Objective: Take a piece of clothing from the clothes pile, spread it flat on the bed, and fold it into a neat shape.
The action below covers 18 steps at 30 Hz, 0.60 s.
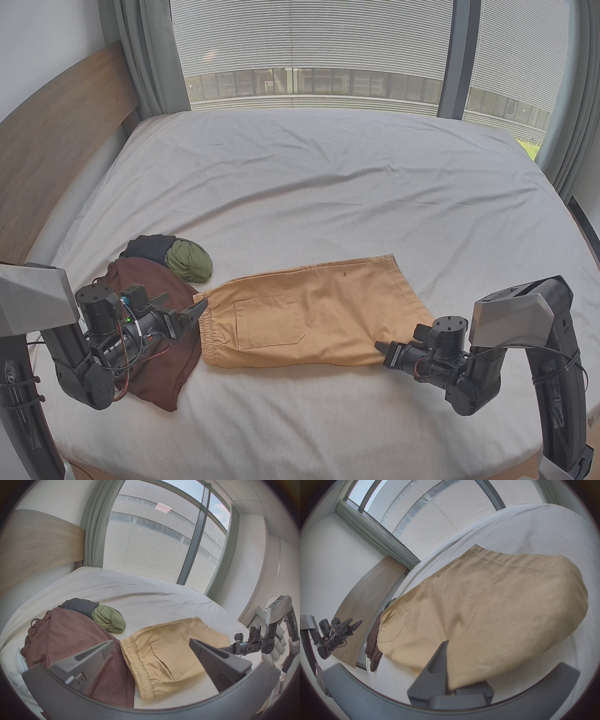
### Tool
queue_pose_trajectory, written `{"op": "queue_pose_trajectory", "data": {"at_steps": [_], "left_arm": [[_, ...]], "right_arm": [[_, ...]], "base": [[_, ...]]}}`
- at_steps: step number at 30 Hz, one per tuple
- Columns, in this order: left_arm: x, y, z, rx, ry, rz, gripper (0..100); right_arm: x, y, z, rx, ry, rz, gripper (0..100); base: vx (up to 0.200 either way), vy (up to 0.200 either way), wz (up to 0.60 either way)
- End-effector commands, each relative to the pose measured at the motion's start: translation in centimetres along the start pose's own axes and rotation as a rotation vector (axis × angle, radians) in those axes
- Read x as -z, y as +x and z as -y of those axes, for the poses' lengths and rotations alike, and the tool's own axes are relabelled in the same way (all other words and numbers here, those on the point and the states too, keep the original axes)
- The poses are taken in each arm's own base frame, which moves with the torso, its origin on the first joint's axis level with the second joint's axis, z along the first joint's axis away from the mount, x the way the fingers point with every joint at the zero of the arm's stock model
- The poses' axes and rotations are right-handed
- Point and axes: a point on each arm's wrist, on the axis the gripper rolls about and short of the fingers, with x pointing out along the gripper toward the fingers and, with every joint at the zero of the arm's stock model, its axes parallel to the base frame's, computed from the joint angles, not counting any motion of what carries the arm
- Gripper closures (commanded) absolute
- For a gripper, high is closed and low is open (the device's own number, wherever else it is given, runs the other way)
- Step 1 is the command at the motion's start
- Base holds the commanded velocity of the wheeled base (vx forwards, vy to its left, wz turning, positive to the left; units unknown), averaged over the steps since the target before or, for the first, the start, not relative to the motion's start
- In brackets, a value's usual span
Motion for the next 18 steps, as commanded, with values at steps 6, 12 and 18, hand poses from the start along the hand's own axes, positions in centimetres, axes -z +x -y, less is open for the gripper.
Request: {"op": "queue_pose_trajectory", "data": {"at_steps": [6,12,18], "left_arm": [[0.2,0.1,0.0,0.001,-0.003,-0.006,0],[0.3,0.1,0.1,0.005,-0.012,-0.012,0],[0.7,0.3,0.0,0.004,-0.021,-0.020,0]], "right_arm": [[0.7,-4.6,1.2,0.076,-0.012,-0.046,100],[0.8,-5.6,2.0,0.110,-0.024,-0.068,100],[1.4,-5.7,2.0,0.116,-0.019,-0.089,100]], "base": [[0.000,0.000,0.00],[0.000,0.000,0.00],[0.000,0.000,0.00]]}}
